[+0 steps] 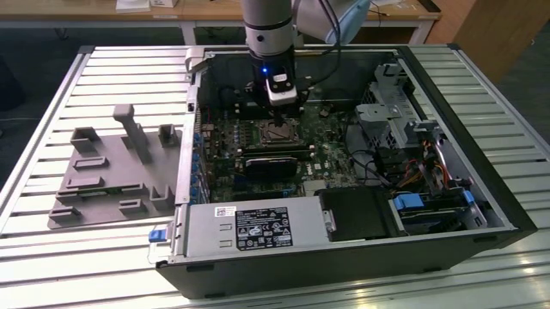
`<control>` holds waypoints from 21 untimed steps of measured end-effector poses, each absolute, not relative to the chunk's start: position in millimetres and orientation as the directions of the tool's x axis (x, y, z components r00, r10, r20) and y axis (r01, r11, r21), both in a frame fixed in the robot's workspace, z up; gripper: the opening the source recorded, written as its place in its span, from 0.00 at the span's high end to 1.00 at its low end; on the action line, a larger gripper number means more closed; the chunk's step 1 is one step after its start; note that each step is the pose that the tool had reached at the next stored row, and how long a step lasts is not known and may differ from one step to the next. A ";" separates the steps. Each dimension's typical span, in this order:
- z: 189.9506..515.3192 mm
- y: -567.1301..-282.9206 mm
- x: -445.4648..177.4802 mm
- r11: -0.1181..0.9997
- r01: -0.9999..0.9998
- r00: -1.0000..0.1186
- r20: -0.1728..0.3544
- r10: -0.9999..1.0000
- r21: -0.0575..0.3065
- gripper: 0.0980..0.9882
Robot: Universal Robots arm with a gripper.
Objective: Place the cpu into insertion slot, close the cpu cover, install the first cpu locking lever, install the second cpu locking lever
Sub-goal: 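Install the first cpu locking lever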
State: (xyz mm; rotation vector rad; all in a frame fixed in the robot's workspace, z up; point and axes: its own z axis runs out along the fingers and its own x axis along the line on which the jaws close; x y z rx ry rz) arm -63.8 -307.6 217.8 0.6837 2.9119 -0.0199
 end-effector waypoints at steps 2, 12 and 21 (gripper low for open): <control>217.4 -308.9 -63.7 0.898 0.440 -0.886 -0.149 0.438 0.021 1.00; 214.3 -309.9 -61.2 0.923 0.384 -0.912 -0.155 0.380 0.002 1.00; 213.1 -312.5 -61.2 0.928 0.370 -0.918 -0.167 0.359 -0.038 1.00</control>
